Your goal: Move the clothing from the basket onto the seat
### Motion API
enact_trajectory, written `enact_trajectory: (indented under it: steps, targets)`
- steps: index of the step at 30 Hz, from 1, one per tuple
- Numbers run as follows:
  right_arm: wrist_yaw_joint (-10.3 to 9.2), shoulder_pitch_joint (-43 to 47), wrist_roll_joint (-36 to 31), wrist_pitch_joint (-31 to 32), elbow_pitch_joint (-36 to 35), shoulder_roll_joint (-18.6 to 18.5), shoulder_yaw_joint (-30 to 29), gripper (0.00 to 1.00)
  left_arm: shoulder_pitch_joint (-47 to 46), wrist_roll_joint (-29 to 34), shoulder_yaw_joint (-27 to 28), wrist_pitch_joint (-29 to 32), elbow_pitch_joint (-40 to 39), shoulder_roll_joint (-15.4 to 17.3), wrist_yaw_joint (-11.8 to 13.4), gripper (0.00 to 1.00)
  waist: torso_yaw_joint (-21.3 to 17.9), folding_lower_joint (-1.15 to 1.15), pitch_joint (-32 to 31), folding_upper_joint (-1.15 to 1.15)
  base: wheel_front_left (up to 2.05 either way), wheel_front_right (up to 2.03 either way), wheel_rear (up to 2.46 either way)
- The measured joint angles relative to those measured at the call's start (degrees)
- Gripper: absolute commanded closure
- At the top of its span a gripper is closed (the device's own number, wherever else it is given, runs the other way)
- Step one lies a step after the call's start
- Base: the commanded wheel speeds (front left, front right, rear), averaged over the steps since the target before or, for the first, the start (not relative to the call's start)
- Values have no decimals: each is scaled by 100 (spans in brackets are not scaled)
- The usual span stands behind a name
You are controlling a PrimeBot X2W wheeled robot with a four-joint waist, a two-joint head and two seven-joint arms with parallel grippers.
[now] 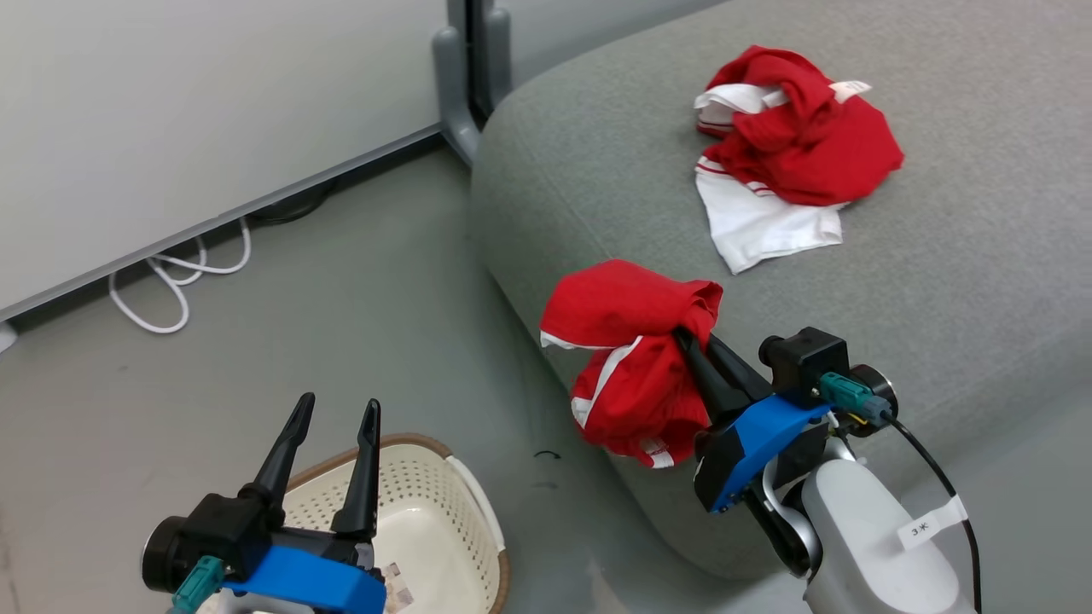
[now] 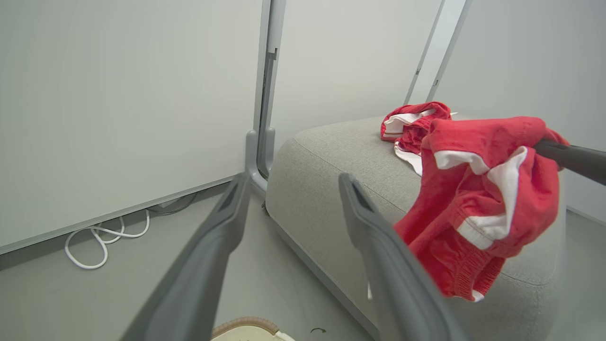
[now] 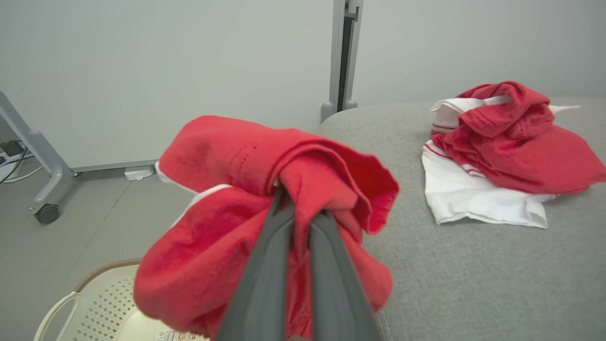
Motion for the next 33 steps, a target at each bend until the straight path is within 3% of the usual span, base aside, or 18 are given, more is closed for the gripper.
enact_trajectory:
  steps: [10,20,30,33]
  targets:
    - [0,76,65,-58,-12,1,-38,100,-15,92,64,0,-1,-38,-56,0,-410,0,102,0,0,0,0]
    - [0,29,78,-56,-15,1,-192,100,-88,142,33,0,7,-27,-73,0,-385,0,216,0,0,0,0]
    - [0,-1166,88,67,-131,1,-1369,100,-346,199,-80,0,-89,115,-83,0,-59,0,671,0,0,0,0]
    - [1,-1647,-194,232,-260,-180,-1735,100,-486,241,-134,0,-149,209,-83,0,69,1,902,0,0,0,0]
